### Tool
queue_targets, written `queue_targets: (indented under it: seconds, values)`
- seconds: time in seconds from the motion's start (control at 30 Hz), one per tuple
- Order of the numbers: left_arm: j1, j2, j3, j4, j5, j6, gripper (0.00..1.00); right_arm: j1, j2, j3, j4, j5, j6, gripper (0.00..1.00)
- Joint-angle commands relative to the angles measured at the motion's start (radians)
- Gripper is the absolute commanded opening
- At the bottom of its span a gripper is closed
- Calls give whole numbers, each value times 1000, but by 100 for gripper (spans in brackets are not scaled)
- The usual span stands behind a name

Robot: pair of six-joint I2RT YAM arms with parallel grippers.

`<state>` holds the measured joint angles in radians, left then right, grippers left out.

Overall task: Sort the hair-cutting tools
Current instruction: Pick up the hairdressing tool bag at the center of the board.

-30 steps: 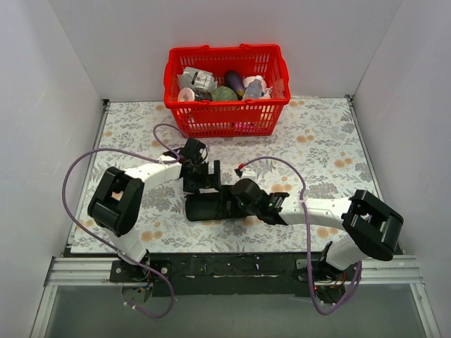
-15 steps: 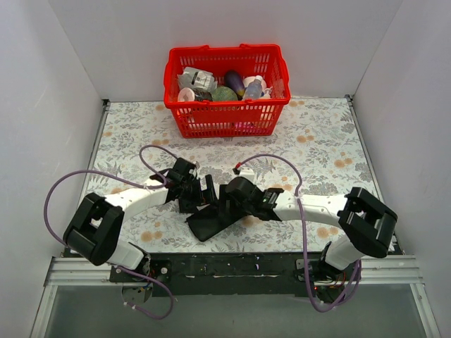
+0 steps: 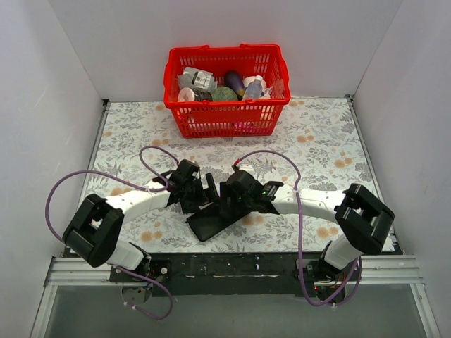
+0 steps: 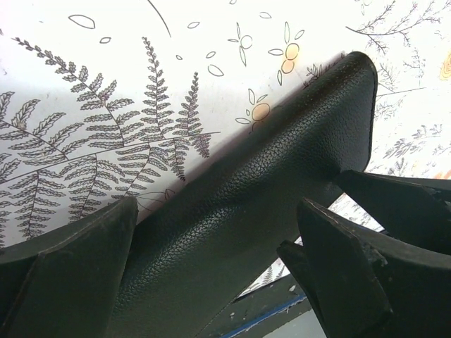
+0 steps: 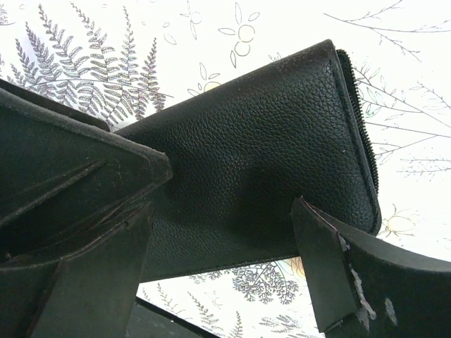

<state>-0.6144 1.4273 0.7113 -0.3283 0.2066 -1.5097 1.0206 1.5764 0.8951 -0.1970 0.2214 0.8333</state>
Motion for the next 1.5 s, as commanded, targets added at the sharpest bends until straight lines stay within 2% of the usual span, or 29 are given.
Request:
queue_targets:
  seconds: [0.0,0.13,0.23,0.3,0.37,0.53,0.73,0.9,1.1,1.2,1.33,1.47]
  values:
    - [-116,-34,29,-39,203,15,98,-42,74,-41,31,59,-5,91]
    - [-114,-68,180,-199,53,97,98,-39,63,-67,42,47,9,91]
    - [-113,-114,357,-348,-97,140,98,-34,30,-99,50,47,20,91]
    - [-113,-146,379,-370,-98,140,98,-31,8,-114,50,47,20,91]
    - [-113,-169,360,-364,-76,128,98,-30,-7,-119,42,50,18,91]
    - [-113,-203,168,-241,68,54,98,-22,-33,-125,7,64,13,91]
    - [-114,-193,10,-111,134,13,98,-17,-136,-154,-41,82,10,91]
    - [-114,-122,-13,-52,146,29,98,-11,-177,-165,-73,79,36,91]
    - [-114,-79,-21,-40,100,60,98,16,-323,-231,-136,39,143,91]
    - [-113,-79,-19,-38,76,74,98,21,-409,-307,-114,-2,220,91]
    - [-111,-84,-6,-43,59,92,98,24,-533,-415,8,-46,314,91]
    - [-97,-103,17,-74,21,140,98,26,-610,-466,51,-9,404,91]
